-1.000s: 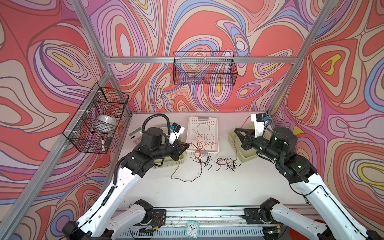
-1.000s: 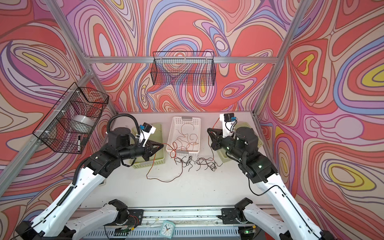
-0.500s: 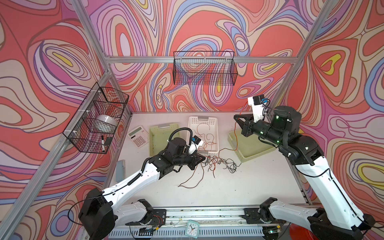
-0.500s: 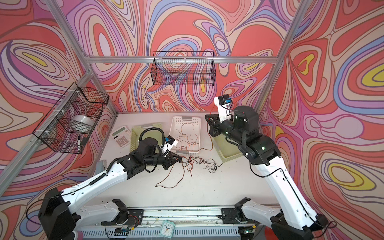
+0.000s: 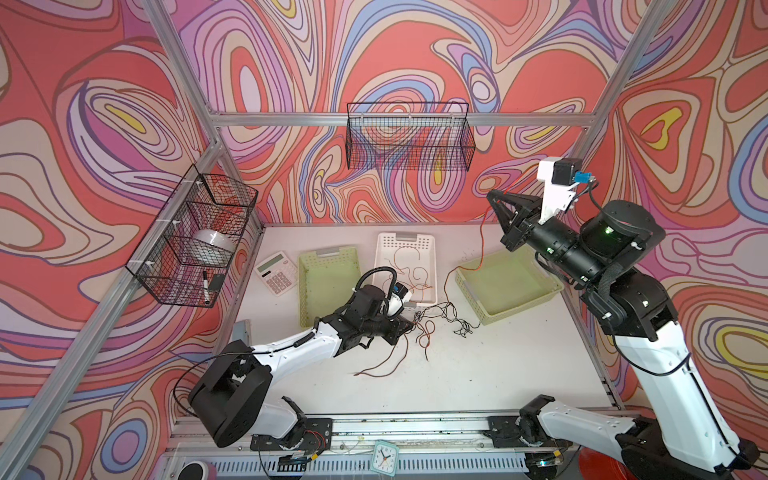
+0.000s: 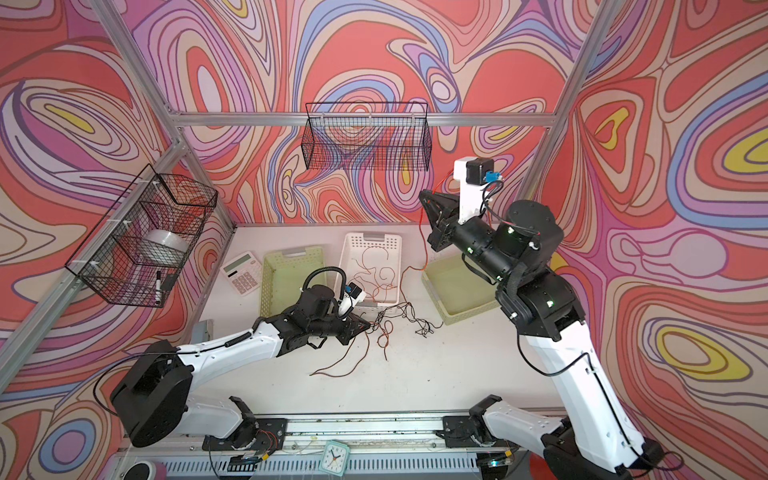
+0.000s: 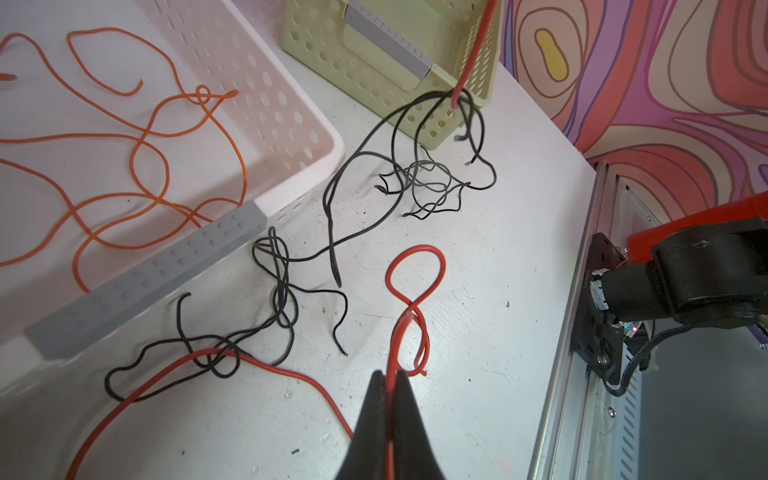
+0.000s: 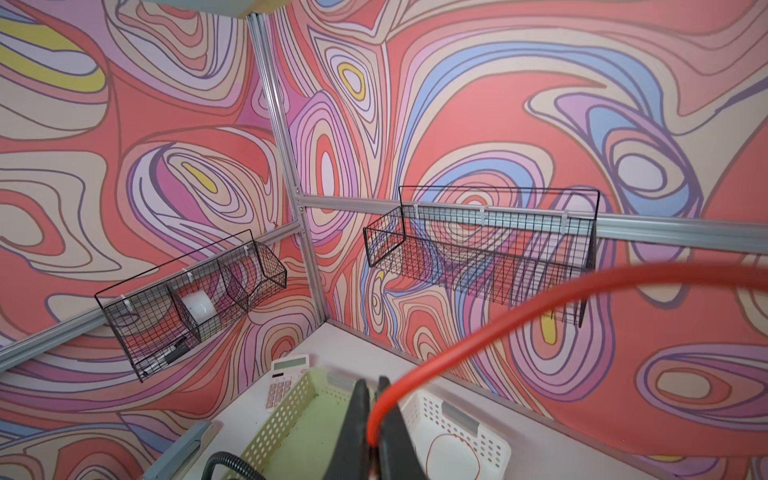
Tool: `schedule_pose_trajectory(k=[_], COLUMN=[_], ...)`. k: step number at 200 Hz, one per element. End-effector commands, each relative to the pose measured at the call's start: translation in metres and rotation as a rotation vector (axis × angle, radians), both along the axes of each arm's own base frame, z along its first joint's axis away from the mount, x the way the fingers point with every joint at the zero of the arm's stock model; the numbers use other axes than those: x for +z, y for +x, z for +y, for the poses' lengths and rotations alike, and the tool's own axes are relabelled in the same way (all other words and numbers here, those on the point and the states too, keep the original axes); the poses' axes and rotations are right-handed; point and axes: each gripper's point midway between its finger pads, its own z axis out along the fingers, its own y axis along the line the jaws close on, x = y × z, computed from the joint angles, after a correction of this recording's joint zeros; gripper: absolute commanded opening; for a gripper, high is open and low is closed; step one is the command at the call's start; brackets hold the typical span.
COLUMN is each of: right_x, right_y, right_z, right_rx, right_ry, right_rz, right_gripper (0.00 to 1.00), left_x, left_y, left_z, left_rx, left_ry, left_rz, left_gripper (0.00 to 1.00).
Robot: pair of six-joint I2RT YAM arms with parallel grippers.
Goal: Untangle the cables
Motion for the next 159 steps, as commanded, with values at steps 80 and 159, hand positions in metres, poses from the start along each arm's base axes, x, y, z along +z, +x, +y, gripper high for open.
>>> schedule_pose_trajectory(k=[80, 159], right_x=[0.029, 0.009], right_y=[-0.038, -0.043], right_z=[-0.006, 0.015], right_rx=[0.105, 0.256], right_ry=[0.211, 0.230], right_rz=[-0.239, -0.138], right_gripper=[0.00, 0.00], left_x=[0.036, 0.057], left_y=[0.003, 0.003], left_z=[-0.032, -0.080], left_rx=[-0.054, -0.202], left_ry=[-0.056, -0.067], left_rz=[-0.121, -0.202], left_gripper=[0.02, 0.52])
